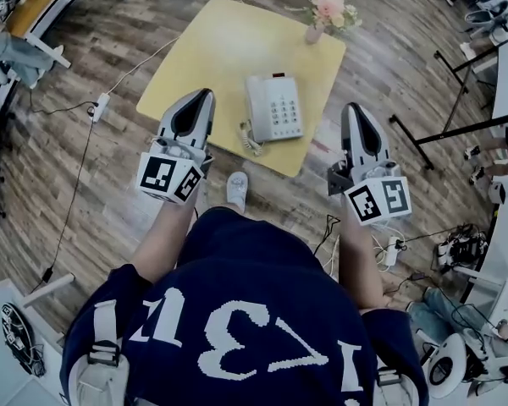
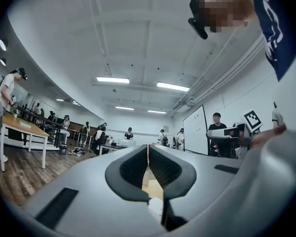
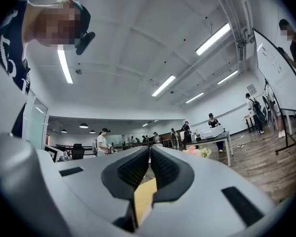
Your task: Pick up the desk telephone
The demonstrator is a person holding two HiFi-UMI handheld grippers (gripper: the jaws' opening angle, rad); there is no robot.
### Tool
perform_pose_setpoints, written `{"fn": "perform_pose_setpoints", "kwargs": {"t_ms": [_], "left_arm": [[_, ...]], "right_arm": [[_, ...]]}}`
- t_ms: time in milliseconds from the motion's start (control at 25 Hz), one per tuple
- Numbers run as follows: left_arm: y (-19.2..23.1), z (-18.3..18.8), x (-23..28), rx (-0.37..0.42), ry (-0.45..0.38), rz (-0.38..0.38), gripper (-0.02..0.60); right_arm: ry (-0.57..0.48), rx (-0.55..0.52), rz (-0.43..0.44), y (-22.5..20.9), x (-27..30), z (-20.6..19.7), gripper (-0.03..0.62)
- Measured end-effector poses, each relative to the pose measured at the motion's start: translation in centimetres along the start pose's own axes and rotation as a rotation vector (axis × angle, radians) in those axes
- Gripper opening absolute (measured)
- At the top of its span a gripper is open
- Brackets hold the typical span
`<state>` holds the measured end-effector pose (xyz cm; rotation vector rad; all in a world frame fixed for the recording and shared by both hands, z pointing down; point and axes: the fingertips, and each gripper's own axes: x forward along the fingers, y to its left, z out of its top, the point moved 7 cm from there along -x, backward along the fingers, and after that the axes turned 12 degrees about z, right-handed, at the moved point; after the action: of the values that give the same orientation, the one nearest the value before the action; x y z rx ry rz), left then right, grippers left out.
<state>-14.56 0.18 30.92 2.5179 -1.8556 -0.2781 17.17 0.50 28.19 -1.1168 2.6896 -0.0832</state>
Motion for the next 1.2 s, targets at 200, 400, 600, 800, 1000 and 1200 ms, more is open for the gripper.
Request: {"fn": "perform_pose_setpoints", "kwargs": {"t_ms": [200, 400, 600, 800, 1000, 1200], "left_arm": [[4.0, -0.1, 6.6, 0.0, 0.003, -0.062, 0.02], [5.8, -1.3, 11.6, -0.015, 0.027, -0.097, 0.02], [6.6, -2.9, 13.4, -0.051, 0.069, -0.099, 0.02], [7.0, -3.8, 13.9, -0.067, 0.094, -0.078, 0.02], [6.9, -3.7, 14.0, -0.069, 0.11, -0.036, 0.02], [5.8, -4.7, 14.7, -0.074, 0.135, -0.013, 0.02]], "right_arm": [[-0.011, -0.014, -0.058, -2.6, 5.2, -0.5, 0.034], [-0.01, 0.004, -0.093, -5.4, 8.5, -1.3, 0.034], [0.029, 0.007, -0.088, -6.3, 10.2, -2.6, 0.034], [0.047, 0.031, -0.077, -7.8, 11.2, -3.3, 0.034], [0.068, 0.038, -0.021, -9.0, 12.8, -2.8, 0.034], [0.107, 0.059, 0.056, -10.7, 14.5, -3.3, 0.034]]}}
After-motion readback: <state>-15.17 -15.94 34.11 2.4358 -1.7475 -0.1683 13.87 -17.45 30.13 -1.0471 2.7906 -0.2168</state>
